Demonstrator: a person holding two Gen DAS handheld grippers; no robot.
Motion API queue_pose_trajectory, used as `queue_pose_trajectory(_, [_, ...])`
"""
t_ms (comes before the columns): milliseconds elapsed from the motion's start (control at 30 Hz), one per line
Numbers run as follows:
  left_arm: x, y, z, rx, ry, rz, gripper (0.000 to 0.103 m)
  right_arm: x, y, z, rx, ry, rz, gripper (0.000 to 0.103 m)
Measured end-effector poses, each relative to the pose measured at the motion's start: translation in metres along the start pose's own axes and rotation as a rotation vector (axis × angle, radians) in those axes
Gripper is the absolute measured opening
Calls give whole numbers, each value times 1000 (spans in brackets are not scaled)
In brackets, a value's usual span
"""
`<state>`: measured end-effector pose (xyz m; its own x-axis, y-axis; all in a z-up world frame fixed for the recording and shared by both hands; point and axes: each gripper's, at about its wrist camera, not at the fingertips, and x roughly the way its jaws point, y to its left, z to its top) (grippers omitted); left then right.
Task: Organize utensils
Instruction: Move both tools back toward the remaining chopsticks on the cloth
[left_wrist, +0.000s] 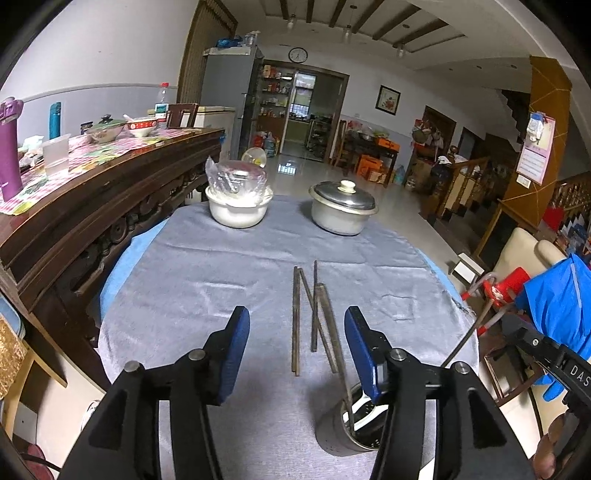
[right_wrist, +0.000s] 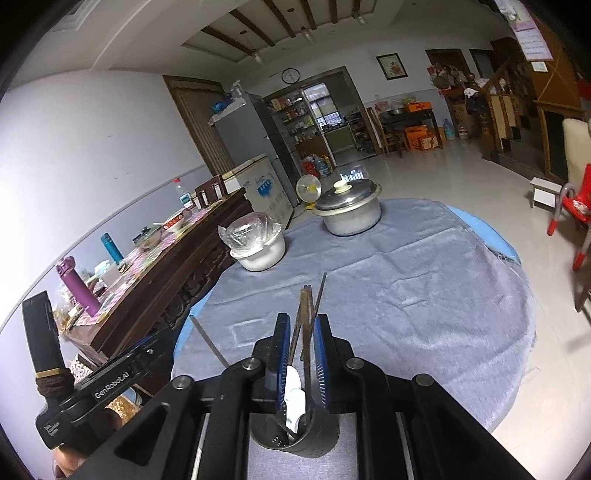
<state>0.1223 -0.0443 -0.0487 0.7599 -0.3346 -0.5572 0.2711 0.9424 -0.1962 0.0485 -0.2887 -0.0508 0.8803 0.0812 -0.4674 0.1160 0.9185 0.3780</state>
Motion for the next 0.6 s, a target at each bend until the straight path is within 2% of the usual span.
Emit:
queue_pose_trajectory(100, [1,5,1,-6,1,13,58,2,-4,-1,15,11,-10,15])
queue_pose_trajectory(600, [12,32,2,-46,15,86,58,12,-29,-3,75,50,-52,15])
